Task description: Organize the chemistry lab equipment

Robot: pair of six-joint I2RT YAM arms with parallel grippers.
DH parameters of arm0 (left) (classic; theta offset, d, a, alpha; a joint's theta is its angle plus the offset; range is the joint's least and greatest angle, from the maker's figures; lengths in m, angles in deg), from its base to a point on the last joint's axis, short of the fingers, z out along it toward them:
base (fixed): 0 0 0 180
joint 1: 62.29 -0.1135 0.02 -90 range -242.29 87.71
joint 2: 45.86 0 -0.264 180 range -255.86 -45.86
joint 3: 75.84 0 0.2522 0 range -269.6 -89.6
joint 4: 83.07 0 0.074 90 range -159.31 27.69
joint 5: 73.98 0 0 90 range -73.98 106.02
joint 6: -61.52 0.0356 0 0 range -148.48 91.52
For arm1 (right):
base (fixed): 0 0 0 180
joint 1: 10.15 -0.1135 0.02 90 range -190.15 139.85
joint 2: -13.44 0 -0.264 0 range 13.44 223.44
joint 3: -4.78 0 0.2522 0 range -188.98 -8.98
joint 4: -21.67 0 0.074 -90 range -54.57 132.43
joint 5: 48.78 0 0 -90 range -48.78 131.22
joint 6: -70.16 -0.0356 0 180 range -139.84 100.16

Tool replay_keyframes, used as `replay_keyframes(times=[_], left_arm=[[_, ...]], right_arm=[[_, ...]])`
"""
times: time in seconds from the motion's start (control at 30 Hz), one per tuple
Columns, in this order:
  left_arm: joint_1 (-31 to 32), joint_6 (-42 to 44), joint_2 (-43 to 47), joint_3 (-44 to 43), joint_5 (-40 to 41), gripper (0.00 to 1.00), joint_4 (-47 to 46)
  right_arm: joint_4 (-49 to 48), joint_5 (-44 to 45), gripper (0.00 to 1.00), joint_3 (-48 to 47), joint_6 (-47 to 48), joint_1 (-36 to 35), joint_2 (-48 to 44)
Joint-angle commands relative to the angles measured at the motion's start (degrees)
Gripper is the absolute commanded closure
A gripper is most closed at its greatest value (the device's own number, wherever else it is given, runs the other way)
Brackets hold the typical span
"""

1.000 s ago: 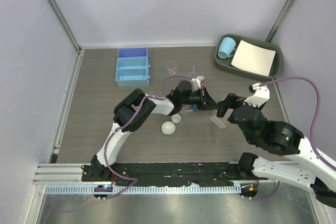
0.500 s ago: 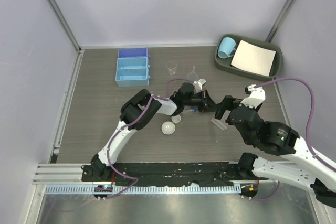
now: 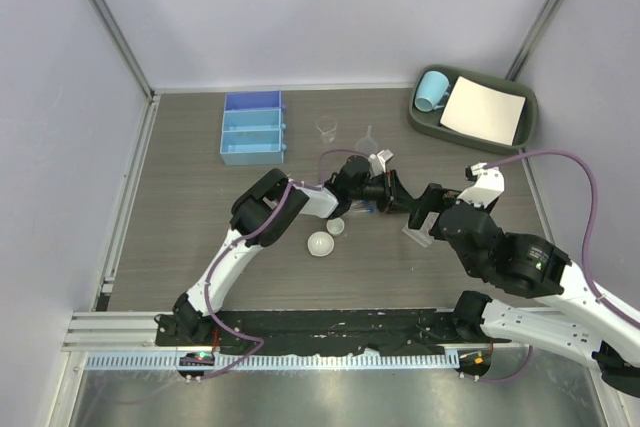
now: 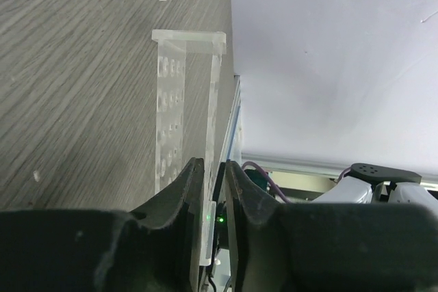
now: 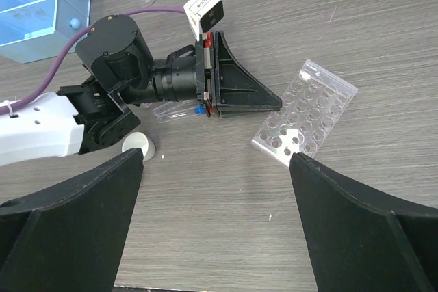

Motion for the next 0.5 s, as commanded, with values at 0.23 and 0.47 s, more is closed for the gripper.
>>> replay_keyframes(times=[0.23,0.47], left_arm=[[-1.01,2.62,0.58,-1.89,-1.13,0.63,2.55],[-1.28,7.19,2.43,-1.89,0.46,0.52,9.92]], right_arm=[[-2.37,0.17,0.06,0.32,0.39,0.01,-1.13],[-2.81,-0.09,0.06,0.84,0.57,0.01,-1.39]])
